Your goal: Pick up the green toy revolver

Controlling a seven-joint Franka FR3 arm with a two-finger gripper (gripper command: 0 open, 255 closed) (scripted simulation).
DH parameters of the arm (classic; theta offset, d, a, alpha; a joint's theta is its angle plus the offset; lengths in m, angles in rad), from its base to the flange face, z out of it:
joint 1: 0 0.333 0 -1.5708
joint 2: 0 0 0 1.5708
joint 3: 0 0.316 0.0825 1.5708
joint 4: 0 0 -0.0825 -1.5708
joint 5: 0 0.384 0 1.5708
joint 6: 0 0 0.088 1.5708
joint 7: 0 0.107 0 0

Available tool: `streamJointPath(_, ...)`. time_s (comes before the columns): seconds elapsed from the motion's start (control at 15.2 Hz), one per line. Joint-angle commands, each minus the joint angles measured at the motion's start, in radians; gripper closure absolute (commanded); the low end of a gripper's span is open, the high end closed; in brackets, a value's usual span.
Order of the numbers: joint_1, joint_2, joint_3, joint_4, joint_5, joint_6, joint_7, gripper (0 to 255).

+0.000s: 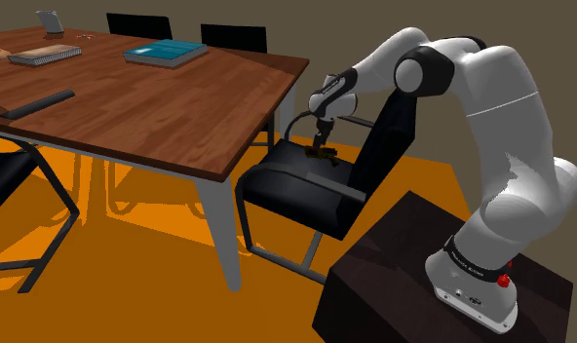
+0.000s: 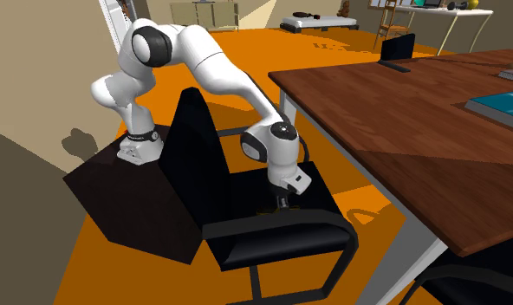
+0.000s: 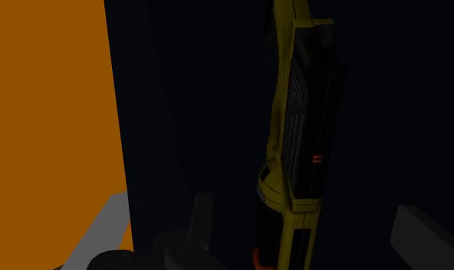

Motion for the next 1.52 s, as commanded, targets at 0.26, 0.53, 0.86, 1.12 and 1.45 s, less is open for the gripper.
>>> streamJointPath(0.26,-0.007,0.050,0.009,0.017,0.008,0.033,-0.008,0)
streamJointPath(0.53,-0.007,0.052,0.009,0.019,0.009,0.033,-0.008,255)
streamJointPath(0.86,-0.008,0.053,0.009,0.020,0.009,0.033,-0.009,255)
streamJointPath(1.12,-0.003,0.018,0.003,0.007,0.003,0.012,-0.004,255)
streamJointPath(1.45,0.003,-0.032,-0.006,-0.006,-0.006,-0.025,0.004,255)
